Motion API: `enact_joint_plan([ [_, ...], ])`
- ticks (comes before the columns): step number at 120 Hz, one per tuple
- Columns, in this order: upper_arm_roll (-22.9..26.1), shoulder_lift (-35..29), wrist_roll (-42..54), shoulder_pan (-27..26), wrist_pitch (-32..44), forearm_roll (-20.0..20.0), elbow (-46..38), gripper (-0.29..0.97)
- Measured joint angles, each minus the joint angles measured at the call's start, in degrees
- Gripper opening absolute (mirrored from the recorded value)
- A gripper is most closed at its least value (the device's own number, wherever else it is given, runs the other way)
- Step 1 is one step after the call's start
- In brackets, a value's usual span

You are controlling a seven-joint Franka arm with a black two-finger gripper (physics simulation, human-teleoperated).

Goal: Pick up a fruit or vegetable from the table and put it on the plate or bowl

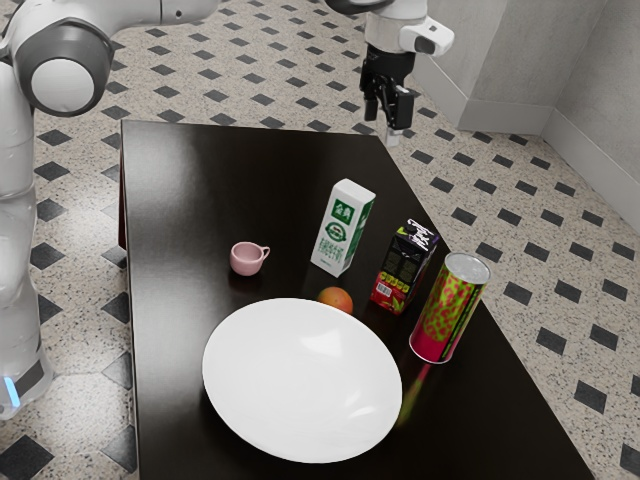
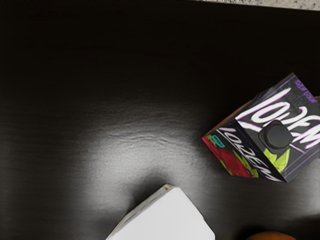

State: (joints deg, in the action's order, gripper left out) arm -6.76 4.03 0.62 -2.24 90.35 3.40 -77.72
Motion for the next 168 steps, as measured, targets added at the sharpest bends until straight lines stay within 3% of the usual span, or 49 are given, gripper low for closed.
enact_joint_plan([
  [43,0.06,1.15,0.01,0.33,-0.04,0.9,1.33,0.68],
  [61,0.75,3.69,-0.05,-4.24,0.03,0.8,2.26,0.68],
  [88,1.42,5.09,-0.17,-6.02,0.07,-0.13,2.72,0.68],
  [112,-10.99,-4.32,-3.68,-18.91,4.73,-0.18,-17.47,0.68],
  [132,-11.73,-9.53,-11.03,-20.92,8.14,-0.22,-25.03,0.68],
  [168,-11.71,-9.16,-23.56,-23.12,12.36,-0.24,-29.3,0.68],
])
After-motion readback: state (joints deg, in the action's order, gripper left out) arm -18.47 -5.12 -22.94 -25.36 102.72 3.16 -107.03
